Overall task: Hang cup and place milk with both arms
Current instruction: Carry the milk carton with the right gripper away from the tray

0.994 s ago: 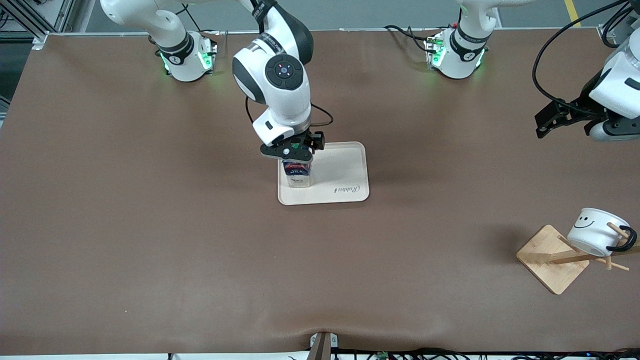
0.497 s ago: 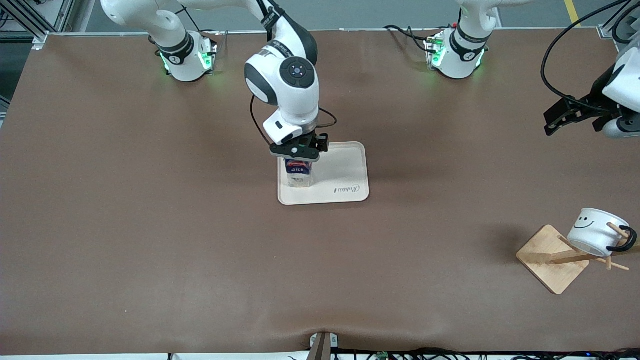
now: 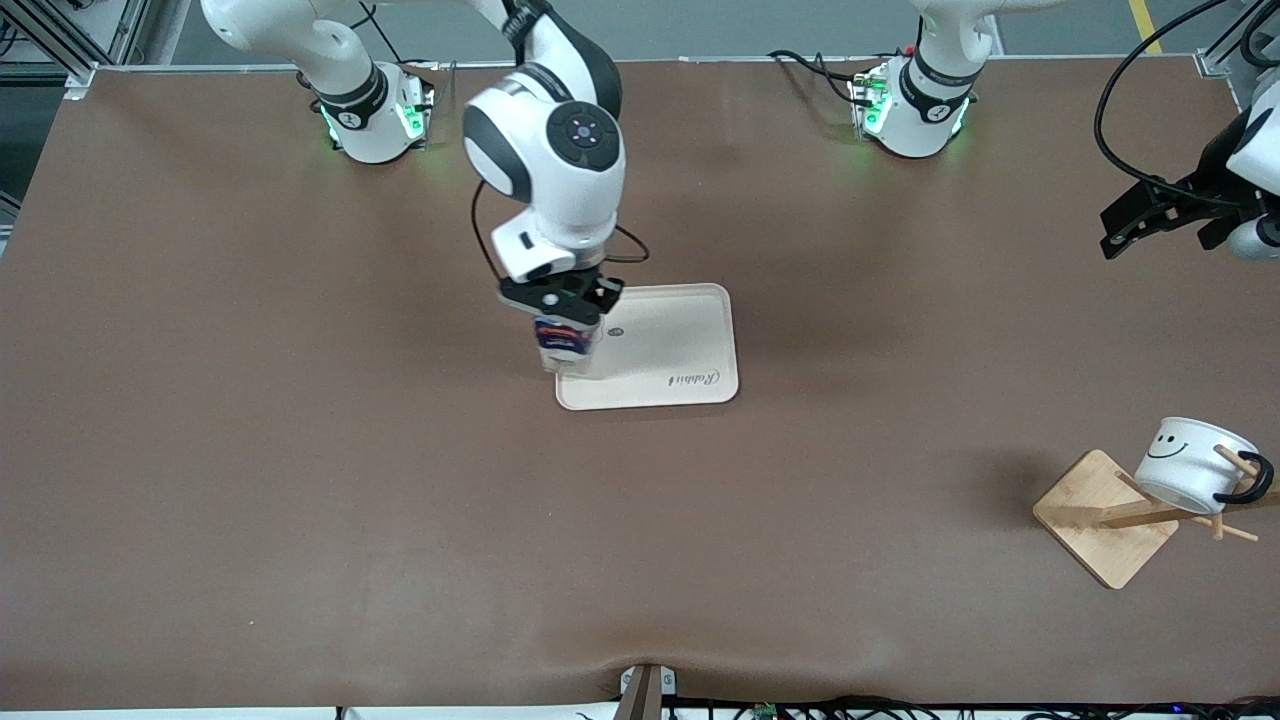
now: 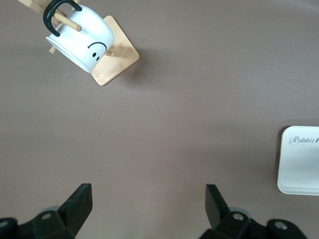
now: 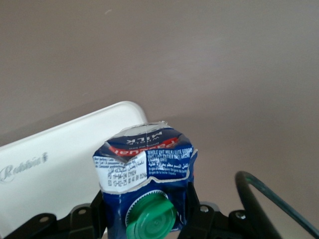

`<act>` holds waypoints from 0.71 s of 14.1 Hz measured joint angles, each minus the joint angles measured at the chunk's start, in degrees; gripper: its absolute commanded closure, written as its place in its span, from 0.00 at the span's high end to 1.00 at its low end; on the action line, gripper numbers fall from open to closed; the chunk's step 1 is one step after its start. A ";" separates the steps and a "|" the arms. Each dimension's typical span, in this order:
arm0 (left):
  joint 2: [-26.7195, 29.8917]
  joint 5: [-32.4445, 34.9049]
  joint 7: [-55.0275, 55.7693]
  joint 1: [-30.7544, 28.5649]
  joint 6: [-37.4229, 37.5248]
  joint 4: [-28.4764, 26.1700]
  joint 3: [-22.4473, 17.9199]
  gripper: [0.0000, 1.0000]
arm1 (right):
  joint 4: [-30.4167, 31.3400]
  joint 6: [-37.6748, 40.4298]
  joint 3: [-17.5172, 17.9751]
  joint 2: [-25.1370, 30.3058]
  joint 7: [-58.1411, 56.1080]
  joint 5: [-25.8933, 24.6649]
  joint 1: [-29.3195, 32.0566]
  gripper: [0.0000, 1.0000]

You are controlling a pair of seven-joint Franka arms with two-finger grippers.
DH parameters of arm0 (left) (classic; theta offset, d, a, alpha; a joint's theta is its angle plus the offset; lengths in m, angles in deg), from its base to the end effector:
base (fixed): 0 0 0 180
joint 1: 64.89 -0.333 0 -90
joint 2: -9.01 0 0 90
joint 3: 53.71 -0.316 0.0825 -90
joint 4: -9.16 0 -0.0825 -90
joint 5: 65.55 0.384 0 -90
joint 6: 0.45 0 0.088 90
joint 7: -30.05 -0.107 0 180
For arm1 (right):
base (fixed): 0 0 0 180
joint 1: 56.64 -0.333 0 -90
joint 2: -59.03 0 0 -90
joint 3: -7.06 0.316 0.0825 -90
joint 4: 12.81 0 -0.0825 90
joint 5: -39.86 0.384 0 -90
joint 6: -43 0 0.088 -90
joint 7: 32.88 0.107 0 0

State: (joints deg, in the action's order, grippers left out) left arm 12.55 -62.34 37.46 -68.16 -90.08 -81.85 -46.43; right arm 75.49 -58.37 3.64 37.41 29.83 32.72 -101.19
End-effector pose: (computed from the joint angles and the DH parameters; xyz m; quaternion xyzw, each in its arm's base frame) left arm 0.5339 -0.0337 0.6492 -0.9989 -0.0304 -0.0217 0.0299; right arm 0.4963 0.4253 0.4255 0.9803 -0.1685 0.0102 0.1022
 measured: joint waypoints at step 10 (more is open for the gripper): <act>-0.17 -0.04 0.00 -0.42 0.40 -0.21 0.13 1.00 | -7.22 23.46 -1.69 4.87 -34.75 16.98 29.13 0.00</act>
State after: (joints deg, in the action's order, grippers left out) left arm 12.38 -62.38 37.45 -68.59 -89.68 -82.06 -46.30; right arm 68.26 -34.91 1.96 42.28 -4.92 49.69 -72.06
